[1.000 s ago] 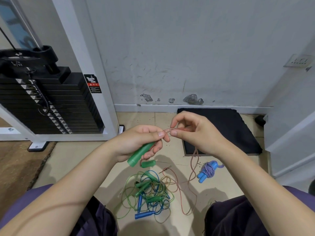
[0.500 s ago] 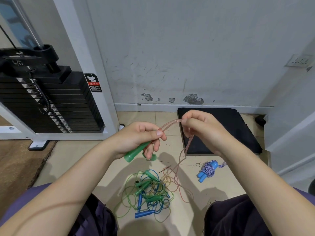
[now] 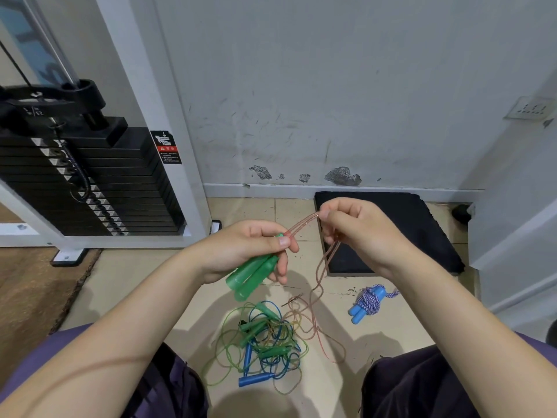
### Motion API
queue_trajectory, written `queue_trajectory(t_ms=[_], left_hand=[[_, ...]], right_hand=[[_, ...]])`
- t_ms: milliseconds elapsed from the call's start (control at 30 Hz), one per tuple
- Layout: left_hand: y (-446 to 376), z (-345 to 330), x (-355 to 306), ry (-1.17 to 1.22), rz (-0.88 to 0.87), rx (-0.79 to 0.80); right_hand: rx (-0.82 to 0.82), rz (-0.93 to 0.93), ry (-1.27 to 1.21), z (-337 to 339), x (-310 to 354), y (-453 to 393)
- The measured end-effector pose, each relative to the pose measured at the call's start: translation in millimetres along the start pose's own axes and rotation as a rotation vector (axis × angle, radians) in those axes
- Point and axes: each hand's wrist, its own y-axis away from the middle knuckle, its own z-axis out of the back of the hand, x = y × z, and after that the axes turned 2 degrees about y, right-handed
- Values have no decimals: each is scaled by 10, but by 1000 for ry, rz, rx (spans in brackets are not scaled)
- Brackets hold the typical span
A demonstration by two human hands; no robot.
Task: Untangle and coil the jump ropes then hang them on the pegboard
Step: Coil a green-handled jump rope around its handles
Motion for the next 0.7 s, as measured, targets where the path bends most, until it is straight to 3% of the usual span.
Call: queue_trajectory(t_ms=[467,700], left_hand=[[27,53,-29,-101,-4,47],[34,77,-36,-127,20,29]], right_hand=[[-160,-10,189,75,-4,-18],[-54,-119,339,128,5,0]])
